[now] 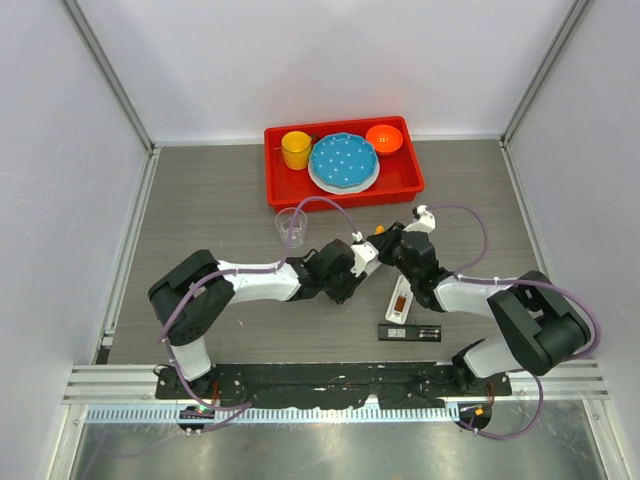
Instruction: Unload the batteries from the remote control
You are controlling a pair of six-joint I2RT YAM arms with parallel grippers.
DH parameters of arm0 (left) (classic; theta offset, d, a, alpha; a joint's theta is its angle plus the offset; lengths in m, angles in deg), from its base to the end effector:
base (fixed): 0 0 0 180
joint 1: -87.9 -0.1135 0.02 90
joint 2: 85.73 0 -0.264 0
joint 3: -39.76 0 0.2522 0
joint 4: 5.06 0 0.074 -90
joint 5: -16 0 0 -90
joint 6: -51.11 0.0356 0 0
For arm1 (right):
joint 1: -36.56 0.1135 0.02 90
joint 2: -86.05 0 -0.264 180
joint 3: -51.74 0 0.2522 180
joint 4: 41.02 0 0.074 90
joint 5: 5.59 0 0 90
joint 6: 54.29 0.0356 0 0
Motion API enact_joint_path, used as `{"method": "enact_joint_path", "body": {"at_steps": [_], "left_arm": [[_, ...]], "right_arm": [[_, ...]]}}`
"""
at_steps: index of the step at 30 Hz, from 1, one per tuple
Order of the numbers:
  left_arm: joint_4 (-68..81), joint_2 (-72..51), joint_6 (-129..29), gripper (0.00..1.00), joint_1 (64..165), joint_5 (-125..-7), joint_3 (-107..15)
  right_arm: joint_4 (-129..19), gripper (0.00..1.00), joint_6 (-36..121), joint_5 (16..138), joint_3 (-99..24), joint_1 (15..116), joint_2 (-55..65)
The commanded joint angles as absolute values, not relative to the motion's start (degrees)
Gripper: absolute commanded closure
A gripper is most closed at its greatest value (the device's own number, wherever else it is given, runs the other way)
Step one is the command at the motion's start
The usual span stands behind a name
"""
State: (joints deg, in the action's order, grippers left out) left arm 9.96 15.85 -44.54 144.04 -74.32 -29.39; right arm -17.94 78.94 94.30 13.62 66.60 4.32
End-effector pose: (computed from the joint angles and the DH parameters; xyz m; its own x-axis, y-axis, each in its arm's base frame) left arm 0.2007 -0.2988 0.1561 -0.4900 0.5536 -0.6734 0.7839 0.6178 -0.0625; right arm 0.2340 0.1283 0.1625 -0.4636 0.5114 -0.7236 -0.0499 0.8003 0.5975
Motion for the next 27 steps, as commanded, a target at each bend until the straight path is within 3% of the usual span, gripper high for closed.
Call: {"method": "enact_joint_path", "body": {"at_steps": [1, 19, 27], "left_arm": [[8.5, 15.4, -44.3, 1.00, 143.9, -72.7, -30.2], [8.5, 15.3, -44.3, 1.00, 143.9, -72.9, -30.2], [8.5, 15.3, -44.3, 1.00, 143.9, -73.0, -30.2]], "right_arm": [[-14.5, 0.99, 79.6, 95.0, 12.3, 66.6, 5.1], [-10.0, 0.99, 80.2, 97.1, 14.0, 66.7, -1.1], [-8.8, 0.99, 85.0, 91.5, 14.7, 67.7, -1.5]]}}
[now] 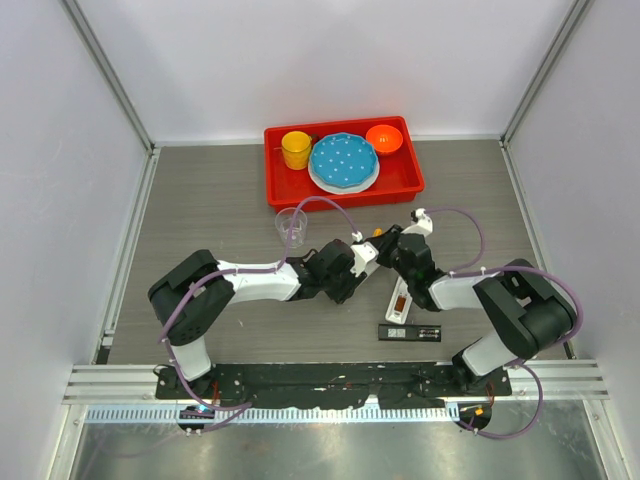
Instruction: Unload the batteries from the remote control
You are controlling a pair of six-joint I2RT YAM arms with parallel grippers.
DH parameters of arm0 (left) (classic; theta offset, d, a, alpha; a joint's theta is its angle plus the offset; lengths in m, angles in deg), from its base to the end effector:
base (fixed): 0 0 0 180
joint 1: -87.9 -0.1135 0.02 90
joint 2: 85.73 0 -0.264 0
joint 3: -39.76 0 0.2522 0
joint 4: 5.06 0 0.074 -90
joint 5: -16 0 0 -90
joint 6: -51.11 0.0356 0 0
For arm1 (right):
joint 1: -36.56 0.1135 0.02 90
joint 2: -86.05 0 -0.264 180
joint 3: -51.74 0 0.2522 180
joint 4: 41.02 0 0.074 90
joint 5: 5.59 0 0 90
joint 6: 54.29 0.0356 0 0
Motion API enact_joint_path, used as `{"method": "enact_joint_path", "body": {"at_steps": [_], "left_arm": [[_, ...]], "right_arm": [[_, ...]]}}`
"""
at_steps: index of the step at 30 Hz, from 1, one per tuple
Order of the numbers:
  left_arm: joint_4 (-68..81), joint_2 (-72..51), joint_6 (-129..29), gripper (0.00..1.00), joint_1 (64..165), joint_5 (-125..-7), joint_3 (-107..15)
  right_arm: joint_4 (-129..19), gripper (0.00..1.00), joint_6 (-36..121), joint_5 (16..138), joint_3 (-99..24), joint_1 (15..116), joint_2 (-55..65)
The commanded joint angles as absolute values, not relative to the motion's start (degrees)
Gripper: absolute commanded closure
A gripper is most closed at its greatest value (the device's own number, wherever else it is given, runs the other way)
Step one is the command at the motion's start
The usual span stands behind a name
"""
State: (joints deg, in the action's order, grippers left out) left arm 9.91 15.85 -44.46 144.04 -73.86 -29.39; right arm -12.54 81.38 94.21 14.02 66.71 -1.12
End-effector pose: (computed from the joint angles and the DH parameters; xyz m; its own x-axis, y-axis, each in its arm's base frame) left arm 0.2005 -0.2990 0.1562 -0.4889 0.5544 -0.6735 0.7876 0.6125 -0.0675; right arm 0.2389 0.1318 0.1465 -0.4720 0.5410 -0.6961 -0.0285 0.7798 0.6254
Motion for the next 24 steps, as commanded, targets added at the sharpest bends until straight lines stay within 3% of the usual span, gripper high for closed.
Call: {"method": "enact_joint_path", "body": {"at_steps": [1, 12, 24], "left_arm": [[8.5, 15.3, -44.3, 1.00, 143.9, -73.0, -30.2], [8.5, 15.6, -44.6, 1.00, 143.9, -73.2, -30.2], [8.4, 14.8, -44.7, 1.00, 144.0, -73.5, -29.7]], "right_arm": [[-8.8, 0.99, 85.6, 90.4, 15.0, 67.9, -1.3], [-9.0, 0.99, 93.7, 88.3, 18.6, 72.2, 4.6], [-13.6, 0.99, 92.2, 91.2, 18.1, 74.6, 8.4]]}}
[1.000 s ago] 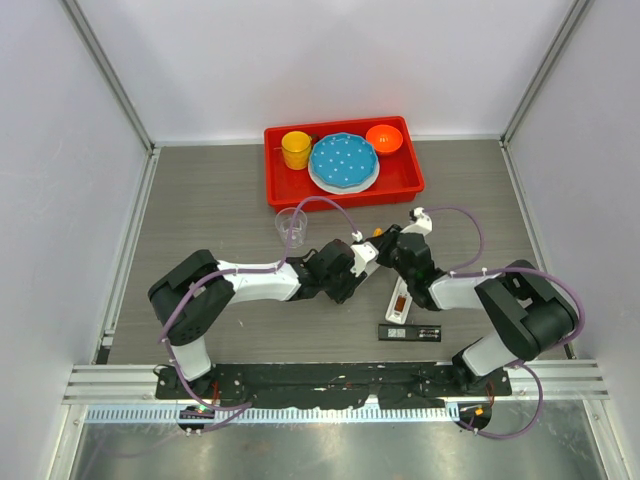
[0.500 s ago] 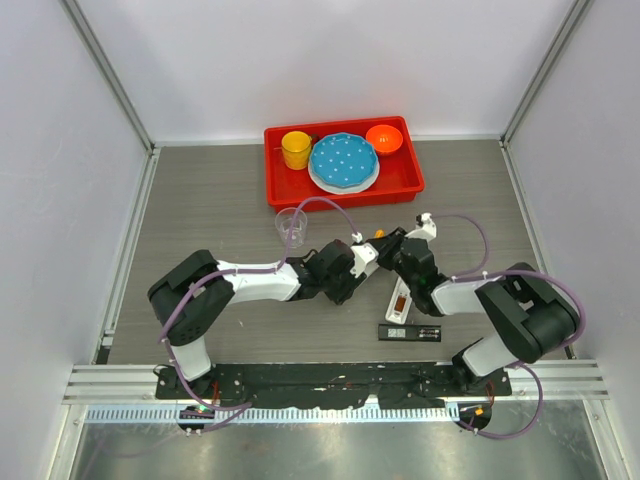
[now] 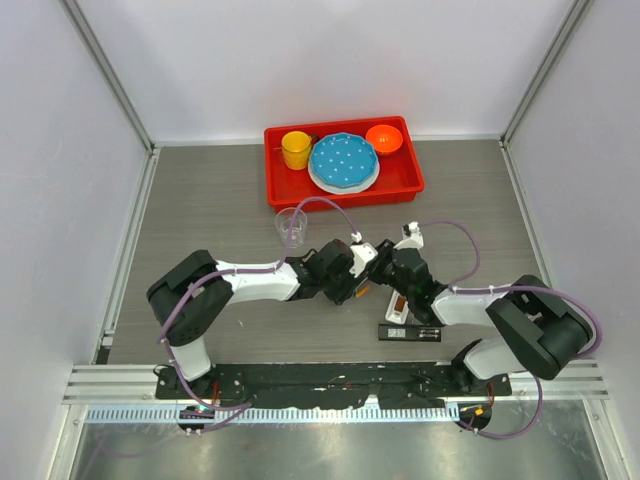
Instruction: Unload the batteries from the remote control
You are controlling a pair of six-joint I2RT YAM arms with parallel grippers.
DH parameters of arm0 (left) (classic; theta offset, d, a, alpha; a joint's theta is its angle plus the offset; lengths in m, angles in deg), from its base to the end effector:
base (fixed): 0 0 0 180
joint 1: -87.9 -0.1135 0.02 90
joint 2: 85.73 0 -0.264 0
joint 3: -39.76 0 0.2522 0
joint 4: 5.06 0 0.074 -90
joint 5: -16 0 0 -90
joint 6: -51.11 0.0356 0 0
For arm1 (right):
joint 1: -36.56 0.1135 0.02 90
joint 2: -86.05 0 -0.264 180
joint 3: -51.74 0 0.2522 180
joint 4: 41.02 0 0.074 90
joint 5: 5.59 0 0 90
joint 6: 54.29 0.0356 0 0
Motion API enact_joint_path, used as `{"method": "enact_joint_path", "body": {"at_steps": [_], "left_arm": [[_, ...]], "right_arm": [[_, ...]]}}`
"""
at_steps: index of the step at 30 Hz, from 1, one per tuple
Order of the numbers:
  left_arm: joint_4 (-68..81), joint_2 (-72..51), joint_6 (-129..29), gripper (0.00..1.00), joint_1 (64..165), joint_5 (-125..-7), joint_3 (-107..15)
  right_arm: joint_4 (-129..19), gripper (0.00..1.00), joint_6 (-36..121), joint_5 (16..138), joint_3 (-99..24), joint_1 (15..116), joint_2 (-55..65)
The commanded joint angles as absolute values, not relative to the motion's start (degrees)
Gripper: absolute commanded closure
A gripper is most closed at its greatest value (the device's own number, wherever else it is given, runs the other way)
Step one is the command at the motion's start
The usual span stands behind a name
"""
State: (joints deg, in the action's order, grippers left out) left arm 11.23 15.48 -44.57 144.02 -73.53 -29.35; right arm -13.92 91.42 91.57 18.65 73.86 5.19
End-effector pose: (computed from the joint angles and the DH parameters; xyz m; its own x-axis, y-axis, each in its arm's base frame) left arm 0.1992 -0.2972 0.1565 -0.4972 0.5630 -0.6602 0.7879 0.6116 -0.0718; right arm 0.2014 0.1479 0.1488 -0.5783 0.5900 -0.5635 -0.0545 0.6612 0.7482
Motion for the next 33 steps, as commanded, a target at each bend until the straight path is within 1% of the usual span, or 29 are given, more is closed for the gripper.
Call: {"method": "enact_joint_path", "body": {"at_steps": [1, 9, 12, 14, 15, 16, 17, 18, 21, 23, 26, 29, 33], "left_arm": [[8.4, 14.7, -44.7, 1.00, 144.0, -73.5, -29.5], [8.1, 13.9, -45.0, 1.00, 143.9, -73.5, -29.0], [7.8, 13.2, -45.1, 0.98, 143.8, -73.5, -28.7], [7.6, 12.7, -45.0, 0.85, 143.9, -73.3, -28.3], [7.6, 12.5, -44.8, 0.75, 143.8, -72.8, -28.2], [7.6, 12.4, -44.9, 0.60, 143.8, -71.5, -28.1], [7.6, 12.0, -44.9, 0.52, 143.9, -70.9, -27.7], [7.3, 11.8, -45.0, 0.42, 143.8, -70.3, -27.5], [6.8, 11.0, -45.0, 0.32, 143.9, -67.5, -26.9], [6.5, 10.8, -45.1, 0.30, 143.8, -64.9, -26.7], [6.3, 10.7, -45.3, 0.30, 143.8, -63.0, -26.6], [6.5, 10.6, -45.4, 0.30, 143.8, -63.6, -26.8], [5.4, 9.5, -45.7, 0.29, 143.8, -67.8, -25.6]], "right_arm": [[-14.8, 0.99, 91.5, 91.9, 18.1, 74.6, 9.3], [-21.2, 0.99, 86.8, 98.0, 16.9, 74.6, 13.8], [-22.8, 0.99, 85.6, 99.1, 16.1, 74.5, 15.0], [-23.8, 0.99, 85.1, 99.6, 15.7, 74.4, 16.0], [-24.3, 0.99, 84.8, 99.8, 15.7, 74.3, 16.4], [-24.8, 0.99, 84.7, 99.8, 15.7, 74.0, 16.6], [-25.1, 0.99, 84.6, 100.0, 15.8, 73.9, 17.0], [-25.3, 0.99, 84.5, 100.1, 16.0, 73.7, 17.4], [-26.0, 0.99, 84.6, 99.6, 16.4, 72.9, 18.2], [-26.2, 0.99, 84.4, 99.7, 16.5, 72.5, 18.5], [-26.5, 0.99, 84.1, 99.4, 16.5, 72.0, 19.0], [-26.8, 0.99, 83.6, 99.3, 16.3, 71.8, 19.0], [-27.1, 0.99, 82.7, 99.3, 15.8, 71.5, 19.3]]}}
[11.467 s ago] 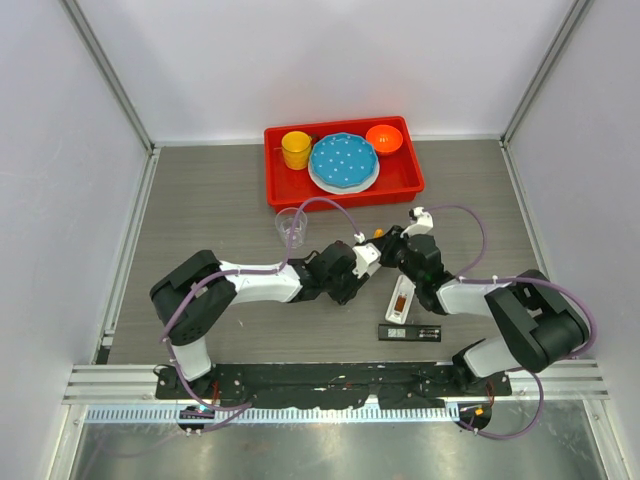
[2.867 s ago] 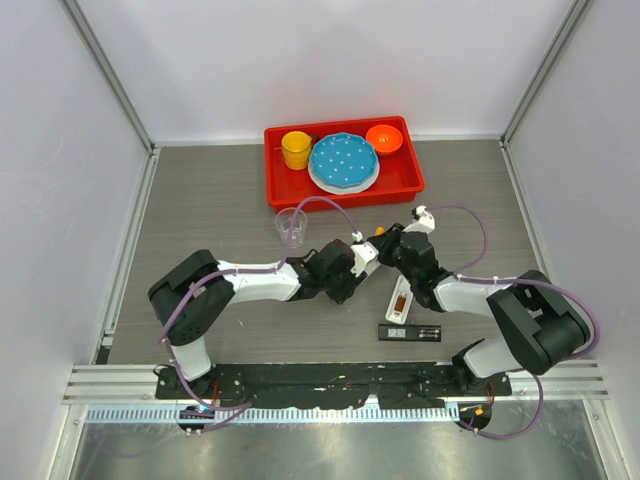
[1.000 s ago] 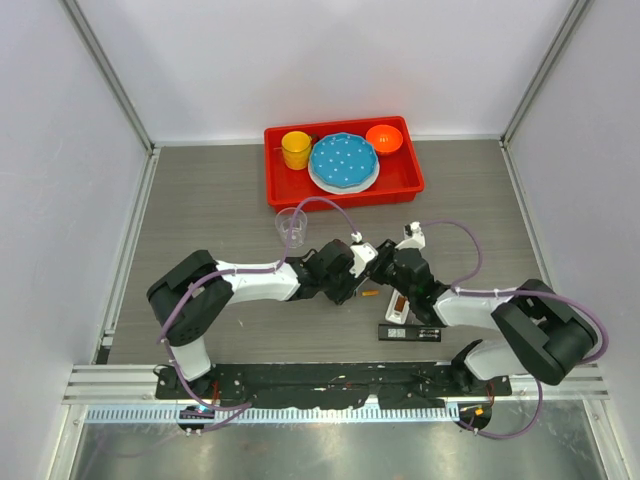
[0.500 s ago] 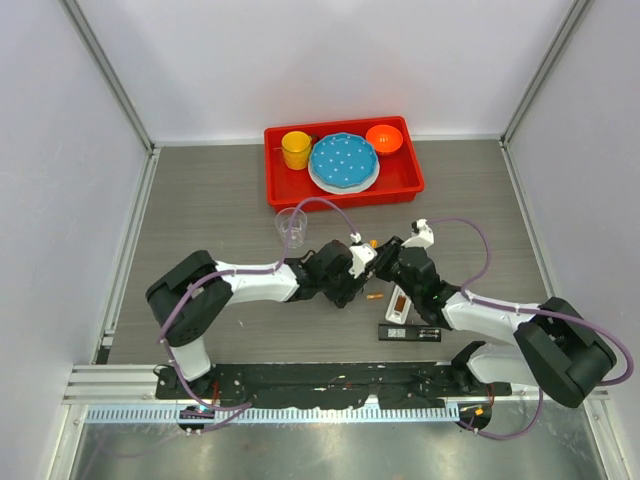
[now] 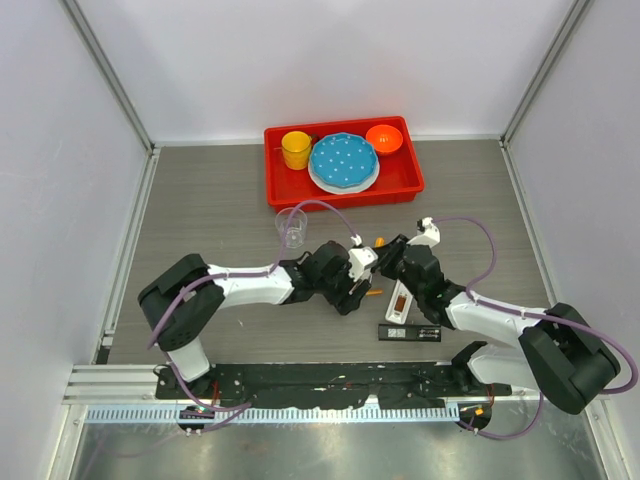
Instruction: Unload the batteries from the remote control
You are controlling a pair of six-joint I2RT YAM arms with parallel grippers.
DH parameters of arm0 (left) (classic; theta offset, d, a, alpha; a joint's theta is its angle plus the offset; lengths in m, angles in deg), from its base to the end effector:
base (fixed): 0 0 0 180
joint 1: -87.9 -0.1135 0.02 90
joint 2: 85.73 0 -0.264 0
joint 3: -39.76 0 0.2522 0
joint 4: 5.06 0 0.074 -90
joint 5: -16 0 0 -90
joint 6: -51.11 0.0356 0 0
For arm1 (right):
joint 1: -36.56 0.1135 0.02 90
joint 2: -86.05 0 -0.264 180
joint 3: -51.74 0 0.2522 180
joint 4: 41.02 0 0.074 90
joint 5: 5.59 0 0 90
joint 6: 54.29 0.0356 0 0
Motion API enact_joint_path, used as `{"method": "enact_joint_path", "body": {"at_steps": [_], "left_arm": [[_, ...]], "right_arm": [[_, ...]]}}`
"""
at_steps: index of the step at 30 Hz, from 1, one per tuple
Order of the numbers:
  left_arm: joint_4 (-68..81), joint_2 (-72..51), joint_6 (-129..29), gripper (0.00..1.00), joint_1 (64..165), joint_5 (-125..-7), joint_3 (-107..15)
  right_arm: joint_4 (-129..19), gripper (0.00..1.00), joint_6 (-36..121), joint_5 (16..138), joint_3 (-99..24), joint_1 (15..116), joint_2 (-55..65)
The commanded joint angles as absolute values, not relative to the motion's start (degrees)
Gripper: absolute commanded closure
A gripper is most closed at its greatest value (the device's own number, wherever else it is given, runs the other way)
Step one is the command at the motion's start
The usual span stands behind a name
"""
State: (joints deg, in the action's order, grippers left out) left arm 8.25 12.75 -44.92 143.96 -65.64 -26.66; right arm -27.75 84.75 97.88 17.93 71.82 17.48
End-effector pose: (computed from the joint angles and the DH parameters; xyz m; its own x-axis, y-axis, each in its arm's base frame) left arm 0.1908 -0.2928 0.1630 -0.4874 0.5380 -0.6878 0.8312 0.5271 -0.1767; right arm 0.1941 0.1270 0.1757 -0.4864 0.5555 -0.6744 -0.0261 0.7623 0.6467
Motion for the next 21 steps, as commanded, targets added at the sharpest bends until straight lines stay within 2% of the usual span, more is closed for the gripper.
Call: {"method": "enact_joint_path", "body": {"at_steps": [1, 8, 16, 21], "left_arm": [[5.2, 9.2, -45.8, 0.30, 143.9, -68.7, -25.4], [3.7, 5.9, -46.8, 0.27, 142.9, -75.4, -23.1], [-3.9, 0.1, -53.0, 0.19, 135.3, -59.7, -17.3], [-4.2, 2.3, -53.8, 0.19, 134.3, -57.0, -18.1]], "right_arm": [[-27.4, 0.99, 82.7, 99.4, 15.8, 71.4, 19.3], [-26.4, 0.99, 82.1, 97.9, 16.0, 71.3, 20.0], [-24.8, 0.99, 80.7, 97.0, 17.3, 71.2, 21.8], [-24.9, 0.99, 79.6, 98.4, 16.5, 71.2, 20.4]]}}
